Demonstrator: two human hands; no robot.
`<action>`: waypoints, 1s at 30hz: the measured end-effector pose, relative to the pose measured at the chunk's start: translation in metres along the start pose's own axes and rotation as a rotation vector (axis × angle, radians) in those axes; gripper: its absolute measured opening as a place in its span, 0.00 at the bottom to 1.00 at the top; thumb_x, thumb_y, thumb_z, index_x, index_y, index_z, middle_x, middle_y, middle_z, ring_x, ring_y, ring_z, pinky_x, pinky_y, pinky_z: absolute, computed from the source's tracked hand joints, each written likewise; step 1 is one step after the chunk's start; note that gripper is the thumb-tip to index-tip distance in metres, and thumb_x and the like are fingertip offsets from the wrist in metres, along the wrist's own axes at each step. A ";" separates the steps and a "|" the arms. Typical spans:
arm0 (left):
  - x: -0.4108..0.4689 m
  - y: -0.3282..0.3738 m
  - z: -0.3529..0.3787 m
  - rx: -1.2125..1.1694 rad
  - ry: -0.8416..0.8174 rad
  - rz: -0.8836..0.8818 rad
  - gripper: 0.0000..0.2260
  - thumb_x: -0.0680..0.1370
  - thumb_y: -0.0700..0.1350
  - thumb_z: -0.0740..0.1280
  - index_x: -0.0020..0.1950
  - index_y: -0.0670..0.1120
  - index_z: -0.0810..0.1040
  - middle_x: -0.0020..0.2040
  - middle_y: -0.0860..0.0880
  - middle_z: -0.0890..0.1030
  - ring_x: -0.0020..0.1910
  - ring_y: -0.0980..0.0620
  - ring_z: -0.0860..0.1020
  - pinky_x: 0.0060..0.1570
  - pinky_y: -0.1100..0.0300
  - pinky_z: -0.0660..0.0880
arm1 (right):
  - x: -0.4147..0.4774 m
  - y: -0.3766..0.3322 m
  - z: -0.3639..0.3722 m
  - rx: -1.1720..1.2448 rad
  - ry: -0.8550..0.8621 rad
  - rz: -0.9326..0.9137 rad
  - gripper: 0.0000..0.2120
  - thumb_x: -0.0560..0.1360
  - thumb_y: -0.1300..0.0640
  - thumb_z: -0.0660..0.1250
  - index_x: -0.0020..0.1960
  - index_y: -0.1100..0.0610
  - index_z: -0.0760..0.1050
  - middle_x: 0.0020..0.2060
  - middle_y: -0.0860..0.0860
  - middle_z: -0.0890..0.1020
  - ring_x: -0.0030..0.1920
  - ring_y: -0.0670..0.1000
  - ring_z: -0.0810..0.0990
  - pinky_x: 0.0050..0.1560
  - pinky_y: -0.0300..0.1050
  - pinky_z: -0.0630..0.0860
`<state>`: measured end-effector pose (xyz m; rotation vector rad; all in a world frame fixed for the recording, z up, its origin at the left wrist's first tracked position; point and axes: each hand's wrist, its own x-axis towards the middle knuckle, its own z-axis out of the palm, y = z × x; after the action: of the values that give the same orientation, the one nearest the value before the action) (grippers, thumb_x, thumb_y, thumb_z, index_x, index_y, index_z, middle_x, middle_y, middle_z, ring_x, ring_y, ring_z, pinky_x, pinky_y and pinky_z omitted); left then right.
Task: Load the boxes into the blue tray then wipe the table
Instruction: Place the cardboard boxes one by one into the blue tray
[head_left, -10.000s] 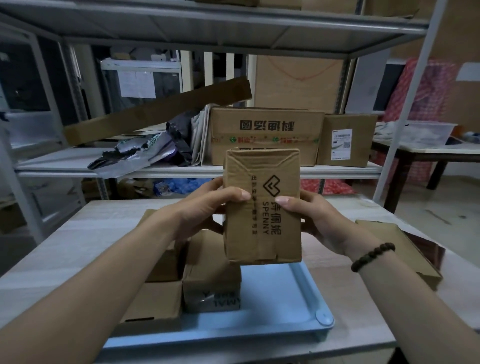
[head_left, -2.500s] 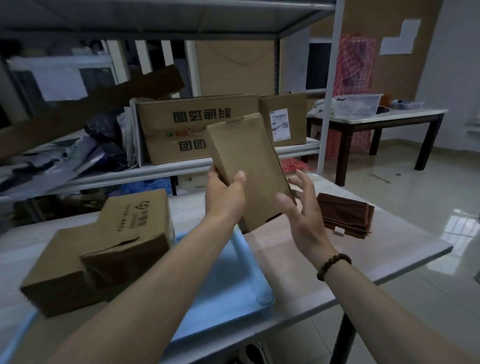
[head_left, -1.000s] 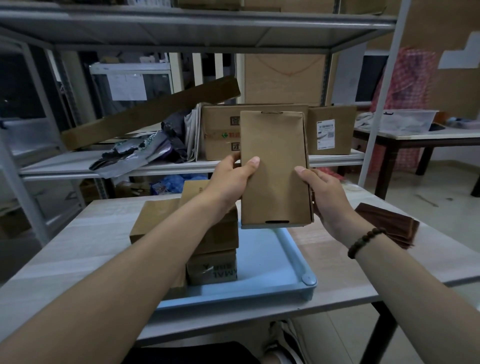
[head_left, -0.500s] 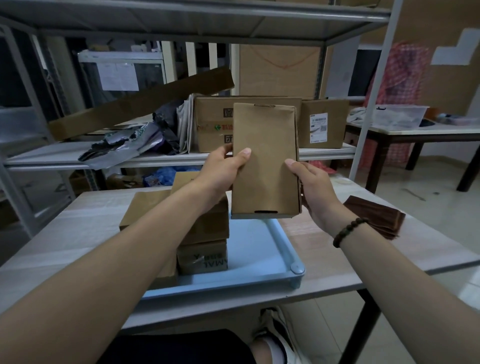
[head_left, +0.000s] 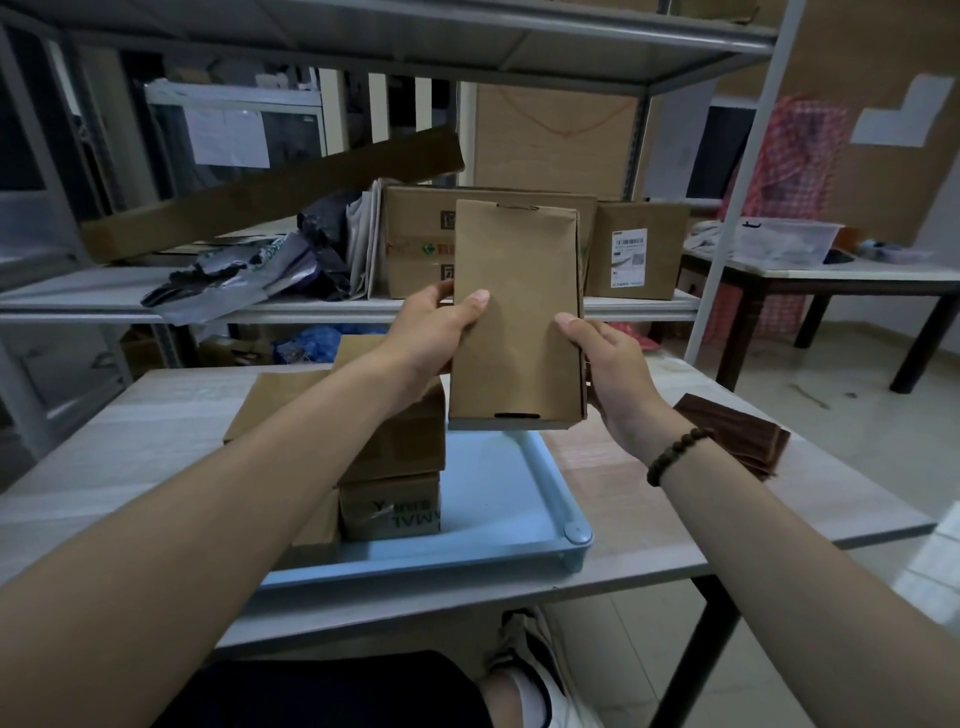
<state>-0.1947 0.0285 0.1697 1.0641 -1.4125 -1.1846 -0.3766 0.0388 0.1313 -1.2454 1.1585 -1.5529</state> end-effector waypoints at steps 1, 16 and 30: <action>0.000 0.000 0.000 0.005 -0.001 0.000 0.22 0.82 0.51 0.64 0.75 0.47 0.66 0.57 0.50 0.79 0.48 0.54 0.79 0.32 0.66 0.76 | 0.000 0.001 0.001 -0.001 -0.001 0.002 0.08 0.79 0.50 0.67 0.48 0.54 0.80 0.34 0.43 0.82 0.32 0.42 0.79 0.29 0.36 0.74; -0.004 -0.001 0.005 0.000 -0.014 0.000 0.19 0.82 0.50 0.63 0.72 0.48 0.69 0.50 0.52 0.79 0.45 0.55 0.79 0.34 0.63 0.74 | -0.003 0.003 -0.002 -0.031 0.002 0.019 0.09 0.79 0.49 0.67 0.50 0.55 0.79 0.39 0.47 0.81 0.39 0.46 0.78 0.33 0.39 0.75; 0.005 -0.003 -0.009 0.009 -0.056 0.034 0.21 0.79 0.50 0.68 0.70 0.47 0.71 0.56 0.49 0.81 0.49 0.52 0.81 0.33 0.64 0.78 | -0.002 0.009 -0.007 -0.046 -0.019 -0.025 0.09 0.79 0.49 0.66 0.48 0.53 0.81 0.39 0.45 0.83 0.40 0.46 0.80 0.36 0.41 0.75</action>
<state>-0.1867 0.0217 0.1675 1.0165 -1.4749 -1.1930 -0.3830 0.0402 0.1214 -1.3065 1.1765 -1.5367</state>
